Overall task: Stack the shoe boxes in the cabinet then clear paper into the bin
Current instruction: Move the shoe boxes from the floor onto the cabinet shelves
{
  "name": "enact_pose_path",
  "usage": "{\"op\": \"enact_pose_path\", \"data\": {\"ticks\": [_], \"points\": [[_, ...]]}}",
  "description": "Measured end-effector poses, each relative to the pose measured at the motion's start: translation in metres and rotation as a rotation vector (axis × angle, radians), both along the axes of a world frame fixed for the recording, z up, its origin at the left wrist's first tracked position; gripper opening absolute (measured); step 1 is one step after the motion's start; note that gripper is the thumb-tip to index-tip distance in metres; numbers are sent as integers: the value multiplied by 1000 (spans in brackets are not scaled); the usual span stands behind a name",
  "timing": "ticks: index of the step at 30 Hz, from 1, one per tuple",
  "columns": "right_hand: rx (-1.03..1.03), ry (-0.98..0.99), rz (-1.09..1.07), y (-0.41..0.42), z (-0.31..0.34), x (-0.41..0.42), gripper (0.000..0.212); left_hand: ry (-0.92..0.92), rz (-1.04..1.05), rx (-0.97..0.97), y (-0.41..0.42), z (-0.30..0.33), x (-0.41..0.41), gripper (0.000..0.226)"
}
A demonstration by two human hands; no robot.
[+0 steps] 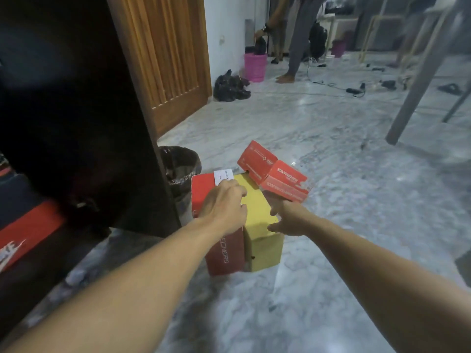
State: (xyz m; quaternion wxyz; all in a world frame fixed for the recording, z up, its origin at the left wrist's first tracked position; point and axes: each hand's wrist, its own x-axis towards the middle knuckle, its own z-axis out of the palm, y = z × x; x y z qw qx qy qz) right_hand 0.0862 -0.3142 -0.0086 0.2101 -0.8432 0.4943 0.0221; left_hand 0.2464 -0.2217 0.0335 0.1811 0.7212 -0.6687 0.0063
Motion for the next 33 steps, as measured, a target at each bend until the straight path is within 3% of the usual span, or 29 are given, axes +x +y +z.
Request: {"op": "enact_pose_path", "data": {"ticks": [3,6,9,12,17,19,24,29,33], "points": [[-30,-111,-49,-1,-27,13,51,-60,24,-104,-10,-18,-1,34],[-88,-310,-63,4,-32,30,50,1,267,-170,-17,-28,16,36],[-129,-456,-19,11,-24,49,48,346,565,-110,-21,-34,39,38],[-147,-498,44,18,-11,65,45,697,718,-84,-22,-40,56,34],[-242,-292,100,30,10,93,47,1350,752,-211,-14,-37,68,28],[-219,-176,139,36,16,107,55,1490,758,-205,-5,-38,72,28],[-204,-70,15,41,20,135,101,1652,767,10,8,-62,81,34],[-233,-98,-67,40,17,147,90,1642,806,224,20,-96,79,37],[-170,-275,-135,35,23,135,86,1677,835,278,41,-103,68,23]]}}
